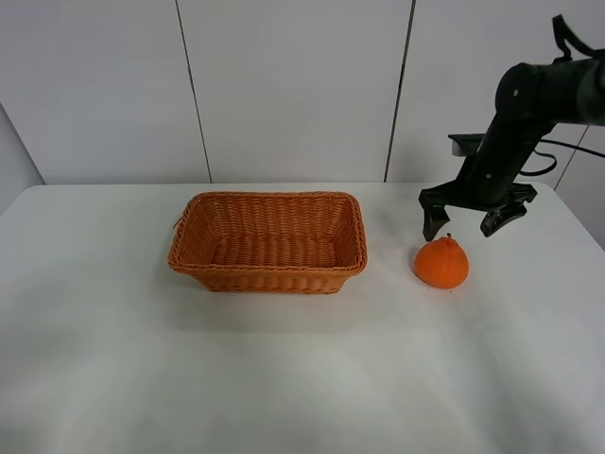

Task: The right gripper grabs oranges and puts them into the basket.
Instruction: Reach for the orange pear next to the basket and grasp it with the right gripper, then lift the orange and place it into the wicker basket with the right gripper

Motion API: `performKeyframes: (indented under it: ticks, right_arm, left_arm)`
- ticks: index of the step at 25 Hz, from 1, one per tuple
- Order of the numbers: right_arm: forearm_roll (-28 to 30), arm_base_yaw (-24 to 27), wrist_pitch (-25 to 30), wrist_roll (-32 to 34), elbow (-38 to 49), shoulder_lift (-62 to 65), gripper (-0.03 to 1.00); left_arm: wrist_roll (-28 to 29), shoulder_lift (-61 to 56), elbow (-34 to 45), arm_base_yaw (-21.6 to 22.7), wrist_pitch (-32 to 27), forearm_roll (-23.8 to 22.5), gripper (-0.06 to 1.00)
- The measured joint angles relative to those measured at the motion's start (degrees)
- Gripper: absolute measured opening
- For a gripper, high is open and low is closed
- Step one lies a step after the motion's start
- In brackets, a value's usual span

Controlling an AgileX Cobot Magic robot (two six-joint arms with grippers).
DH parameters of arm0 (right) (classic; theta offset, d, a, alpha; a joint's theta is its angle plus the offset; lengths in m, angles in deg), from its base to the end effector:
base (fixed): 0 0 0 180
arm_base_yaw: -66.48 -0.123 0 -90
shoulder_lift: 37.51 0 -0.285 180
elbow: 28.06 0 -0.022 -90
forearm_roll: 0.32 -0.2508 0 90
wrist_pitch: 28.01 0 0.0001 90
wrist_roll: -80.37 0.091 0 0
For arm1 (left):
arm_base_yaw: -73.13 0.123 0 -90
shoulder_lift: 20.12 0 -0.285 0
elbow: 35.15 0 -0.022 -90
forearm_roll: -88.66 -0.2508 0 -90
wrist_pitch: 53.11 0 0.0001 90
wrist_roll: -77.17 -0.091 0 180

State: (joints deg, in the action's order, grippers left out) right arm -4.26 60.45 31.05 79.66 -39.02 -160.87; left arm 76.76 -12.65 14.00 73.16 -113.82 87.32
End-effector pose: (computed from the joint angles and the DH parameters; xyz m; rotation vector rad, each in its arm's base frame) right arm 0.4076 0.0485 0.1960 -0.1297 2.9911 0.1025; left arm -0.0045 0.0019 0.2746 0.0058 2.0477 0.0328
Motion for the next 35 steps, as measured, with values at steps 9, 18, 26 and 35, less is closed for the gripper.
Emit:
performKeyframes:
  ticks: [9, 18, 26, 35]
  right_arm:
    - [0.0, 0.0, -2.5, 0.0, 0.0, -8.6, 0.69]
    - [-0.1, 0.0, -3.7, 0.0, -0.2, -10.3, 0.27]
    - [0.0, 0.0, -0.8, -0.9, -0.5, -6.0, 0.1]
    - [0.4, 0.0, 8.1, -2.1, -3.5, 6.8, 0.1]
  left_arm:
    - [0.0, 0.0, 0.0, 0.0, 0.0, 0.0, 0.88]
    - [0.0, 0.0, 0.0, 0.0, 0.0, 0.0, 0.88]
    - [0.0, 0.0, 0.0, 0.0, 0.0, 0.0, 0.88]
    - [0.0, 0.0, 0.0, 0.0, 0.0, 0.0, 0.88]
